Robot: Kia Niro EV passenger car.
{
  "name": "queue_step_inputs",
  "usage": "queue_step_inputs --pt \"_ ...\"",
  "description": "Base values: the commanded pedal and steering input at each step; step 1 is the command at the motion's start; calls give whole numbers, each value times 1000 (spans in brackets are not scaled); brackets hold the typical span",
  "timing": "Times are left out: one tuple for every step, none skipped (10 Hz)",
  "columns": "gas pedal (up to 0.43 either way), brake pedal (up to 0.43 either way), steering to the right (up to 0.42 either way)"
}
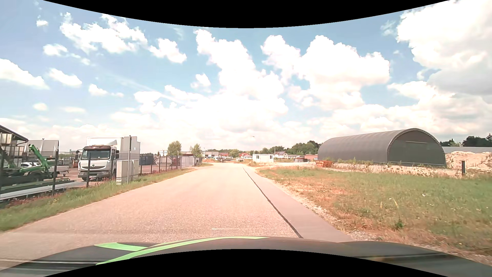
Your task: Follow the waypoints while adhering to traffic rules and regulations
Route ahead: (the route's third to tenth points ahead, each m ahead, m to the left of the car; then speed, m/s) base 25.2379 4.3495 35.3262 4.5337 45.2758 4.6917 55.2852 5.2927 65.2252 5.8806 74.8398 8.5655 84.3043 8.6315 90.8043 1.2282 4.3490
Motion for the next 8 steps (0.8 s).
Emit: queue_step_inputs --pt "87 0 -40" --pt "87 0 -29" --pt "87 0 -22" --pt "87 0 -20" --pt "87 0 -19" --pt "87 0 -18" --pt "98 0 -15" --pt "98 0 -14"
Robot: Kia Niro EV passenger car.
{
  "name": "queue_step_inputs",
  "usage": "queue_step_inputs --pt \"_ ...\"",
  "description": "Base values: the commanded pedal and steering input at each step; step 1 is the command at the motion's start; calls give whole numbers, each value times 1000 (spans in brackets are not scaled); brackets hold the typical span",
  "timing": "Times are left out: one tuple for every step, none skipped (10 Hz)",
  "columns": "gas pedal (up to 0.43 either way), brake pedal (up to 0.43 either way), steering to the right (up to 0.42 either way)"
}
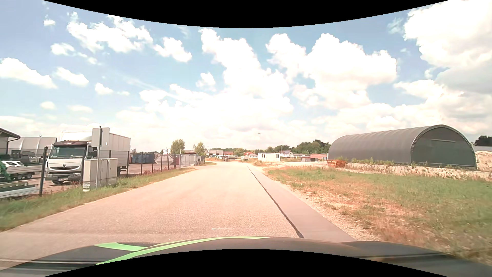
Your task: Follow the waypoints while adhering to traffic rules and regulations
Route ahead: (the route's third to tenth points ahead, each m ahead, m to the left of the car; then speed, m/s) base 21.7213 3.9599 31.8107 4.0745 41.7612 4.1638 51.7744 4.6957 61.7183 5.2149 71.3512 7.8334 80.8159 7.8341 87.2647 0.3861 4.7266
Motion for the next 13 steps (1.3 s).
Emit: queue_step_inputs --pt "98 0 -13" --pt "98 0 -13" --pt "98 0 -12" --pt "98 0 -11" --pt "98 0 -11" --pt "98 0 -10" --pt "98 0 -10" --pt "98 0 -10" --pt "98 0 -10" --pt "98 0 -10" --pt "98 0 -9" --pt "98 0 -9" --pt "98 0 -9"
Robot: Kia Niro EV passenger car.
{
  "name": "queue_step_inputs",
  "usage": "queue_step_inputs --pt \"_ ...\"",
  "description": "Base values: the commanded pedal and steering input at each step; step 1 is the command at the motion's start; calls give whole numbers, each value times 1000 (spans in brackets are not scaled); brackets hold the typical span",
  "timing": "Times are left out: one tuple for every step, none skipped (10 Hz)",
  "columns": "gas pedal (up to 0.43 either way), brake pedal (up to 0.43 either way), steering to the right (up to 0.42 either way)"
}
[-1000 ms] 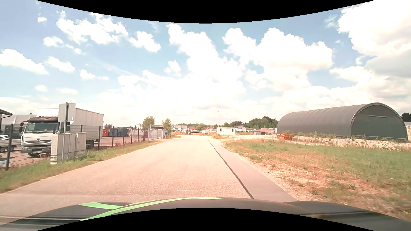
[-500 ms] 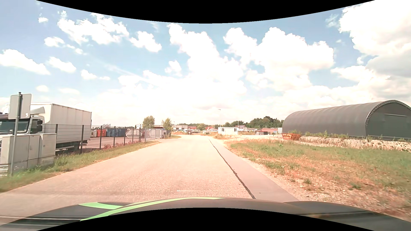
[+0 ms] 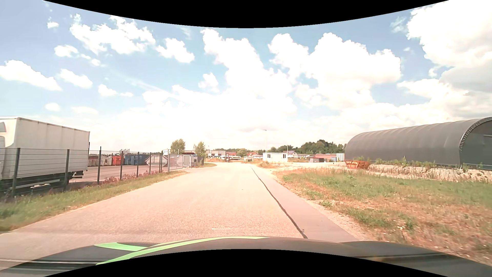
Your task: Follow the waypoints while adhering to traffic rules and regulations
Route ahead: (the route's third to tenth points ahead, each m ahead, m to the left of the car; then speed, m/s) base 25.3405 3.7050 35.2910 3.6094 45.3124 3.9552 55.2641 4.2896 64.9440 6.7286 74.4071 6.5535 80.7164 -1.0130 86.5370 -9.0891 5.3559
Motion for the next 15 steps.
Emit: queue_step_inputs --pt "98 0 -9" --pt "98 0 -9" --pt "98 0 -8" --pt "98 0 -8" --pt "98 0 -8" --pt "98 0 -7" --pt "98 0 -6" --pt "98 0 -5" --pt "98 0 -4" --pt "98 0 -3" --pt "98 0 0" --pt "110 0 0" --pt "110 0 0" --pt "110 0 0" --pt "110 0 0"
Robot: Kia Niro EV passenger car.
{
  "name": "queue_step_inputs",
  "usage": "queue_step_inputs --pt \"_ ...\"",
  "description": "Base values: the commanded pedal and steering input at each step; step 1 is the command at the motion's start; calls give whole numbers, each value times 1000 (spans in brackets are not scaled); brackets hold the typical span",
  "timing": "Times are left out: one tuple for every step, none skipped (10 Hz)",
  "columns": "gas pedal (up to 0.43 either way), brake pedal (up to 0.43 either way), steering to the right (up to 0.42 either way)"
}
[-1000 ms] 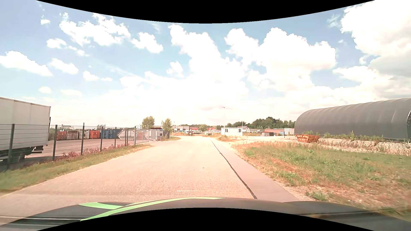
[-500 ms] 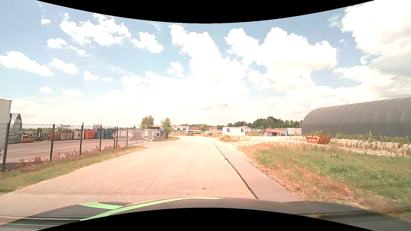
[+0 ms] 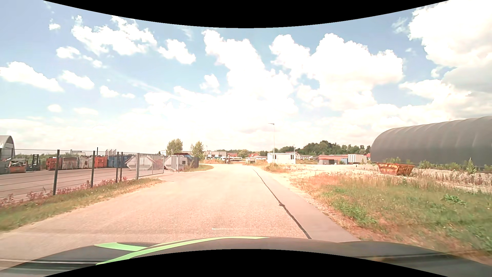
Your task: Follow the waypoints while adhering to traffic rules and regulations
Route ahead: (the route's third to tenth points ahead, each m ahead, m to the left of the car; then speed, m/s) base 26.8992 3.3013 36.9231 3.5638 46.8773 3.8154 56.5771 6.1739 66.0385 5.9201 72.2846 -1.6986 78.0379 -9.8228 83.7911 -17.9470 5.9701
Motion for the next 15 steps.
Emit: queue_step_inputs --pt "110 0 0" --pt "110 0 1" --pt "110 0 1" --pt "110 0 1" --pt "110 0 2" --pt "110 0 2" --pt "110 0 2" --pt "110 0 2" --pt "110 0 2" --pt "110 0 2" --pt "110 0 2" --pt "110 0 2" --pt "110 0 2" --pt "110 0 2" --pt "110 0 2"
